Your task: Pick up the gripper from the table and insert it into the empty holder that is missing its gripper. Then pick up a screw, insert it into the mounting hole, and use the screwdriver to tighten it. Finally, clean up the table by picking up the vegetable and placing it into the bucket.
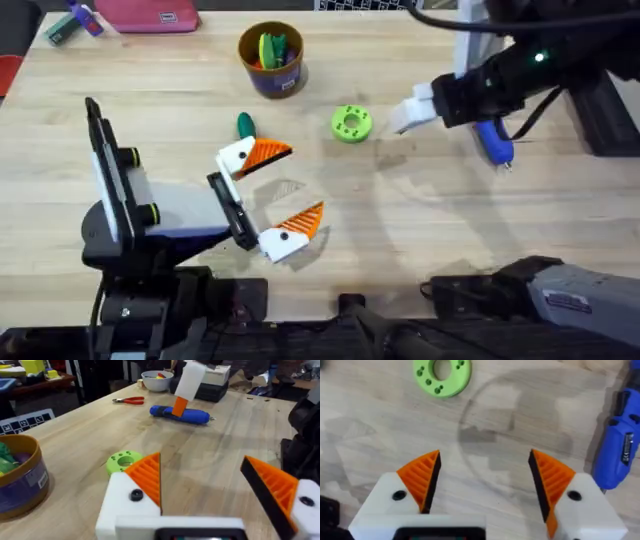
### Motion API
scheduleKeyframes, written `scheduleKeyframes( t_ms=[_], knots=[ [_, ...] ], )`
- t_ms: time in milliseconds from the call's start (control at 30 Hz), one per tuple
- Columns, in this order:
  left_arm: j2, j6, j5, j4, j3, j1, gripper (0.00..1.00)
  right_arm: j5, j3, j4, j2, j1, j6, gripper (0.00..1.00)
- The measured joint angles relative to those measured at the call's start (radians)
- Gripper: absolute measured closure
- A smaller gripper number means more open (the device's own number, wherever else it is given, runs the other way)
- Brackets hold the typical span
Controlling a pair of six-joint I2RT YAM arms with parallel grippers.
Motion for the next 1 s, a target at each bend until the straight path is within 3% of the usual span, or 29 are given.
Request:
scheduleKeyframes(
  t_ms=[667,867,900,1000],
  knots=[
    [0.0,0.0,0.0,0.0,0.0,0.0,0.014,0.0,0.0,0.083,0.0,-0.036,0.003,0.007],
    [0.0,0.001,0.0,0.0,0.0,0.0,0.928,0.0,0.0,0.074,0.0,-0.036,0.003,0.007],
    [0.0,0.003,0.0,0.0,0.0,0.0,0.976,0.0,0.0,0.072,0.0,-0.036,0.003,0.007],
    [0.0,0.004,0.0,0.0,0.0,0.0,0.99,-0.001,0.0,0.064,0.0,-0.044,0.008,0.008]
  ],
)
